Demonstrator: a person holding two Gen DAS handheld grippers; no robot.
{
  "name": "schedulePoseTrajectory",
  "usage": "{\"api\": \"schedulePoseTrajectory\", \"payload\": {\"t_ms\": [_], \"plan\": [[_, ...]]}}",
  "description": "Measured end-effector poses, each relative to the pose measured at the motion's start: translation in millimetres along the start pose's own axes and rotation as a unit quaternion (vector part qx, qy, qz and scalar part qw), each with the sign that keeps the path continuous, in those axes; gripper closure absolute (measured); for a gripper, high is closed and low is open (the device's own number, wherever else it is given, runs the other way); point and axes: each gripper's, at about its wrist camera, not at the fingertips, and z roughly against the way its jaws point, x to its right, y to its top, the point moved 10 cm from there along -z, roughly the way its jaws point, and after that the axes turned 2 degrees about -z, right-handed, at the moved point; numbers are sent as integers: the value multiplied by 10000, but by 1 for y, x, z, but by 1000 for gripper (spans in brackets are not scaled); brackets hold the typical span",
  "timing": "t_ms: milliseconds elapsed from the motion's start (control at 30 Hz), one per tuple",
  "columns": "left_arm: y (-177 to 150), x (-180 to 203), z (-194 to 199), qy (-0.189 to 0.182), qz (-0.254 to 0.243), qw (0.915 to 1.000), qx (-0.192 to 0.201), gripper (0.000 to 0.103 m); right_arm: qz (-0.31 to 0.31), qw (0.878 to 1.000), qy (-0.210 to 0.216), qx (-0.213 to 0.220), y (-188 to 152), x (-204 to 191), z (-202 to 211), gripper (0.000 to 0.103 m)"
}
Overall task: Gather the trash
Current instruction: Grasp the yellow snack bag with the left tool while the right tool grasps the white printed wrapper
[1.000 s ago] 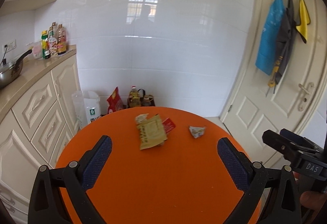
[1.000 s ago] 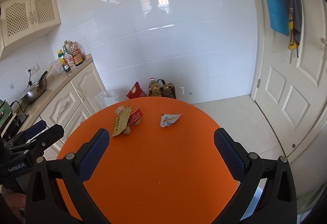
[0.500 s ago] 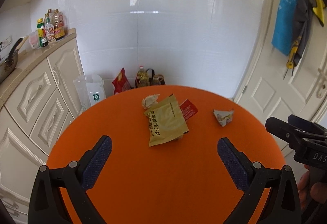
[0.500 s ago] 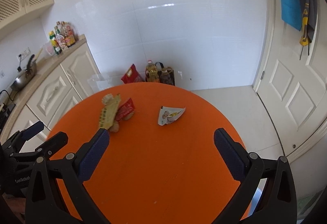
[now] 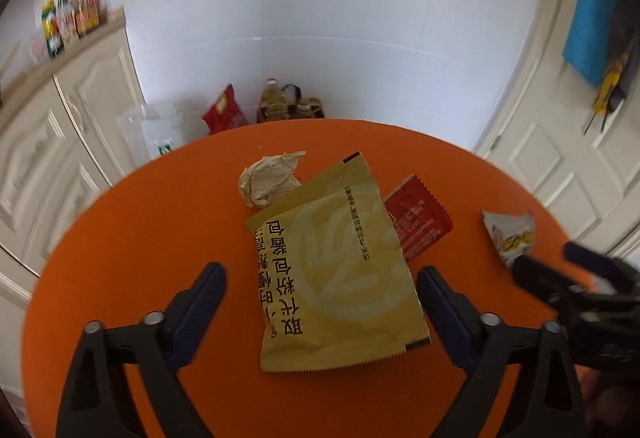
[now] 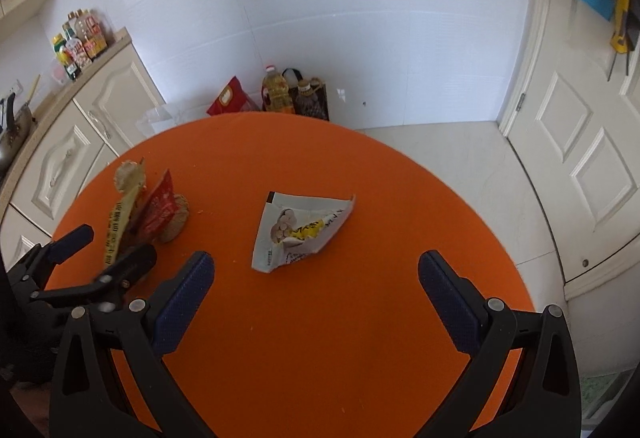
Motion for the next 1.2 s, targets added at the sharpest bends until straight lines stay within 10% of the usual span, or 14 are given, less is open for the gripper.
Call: {"api": "schedulePoseTrajectory", "payload": {"t_ms": [467, 833, 967, 1200], "plan": [[82, 6, -58, -475, 491, 9975, 162, 40, 372, 9992, -145, 80, 5, -16, -10, 66], [130, 4, -113, -296, 310, 9987, 264, 40, 494, 9988, 69, 17, -2, -28, -8, 77], [147, -3, -128, -460, 561, 9970, 263, 77, 511, 9986, 117, 0, -8, -28, -3, 79], [170, -4, -143, -842, 703, 9936, 273, 80, 481, 9986, 214, 18, -20, -30, 12, 82]]}}
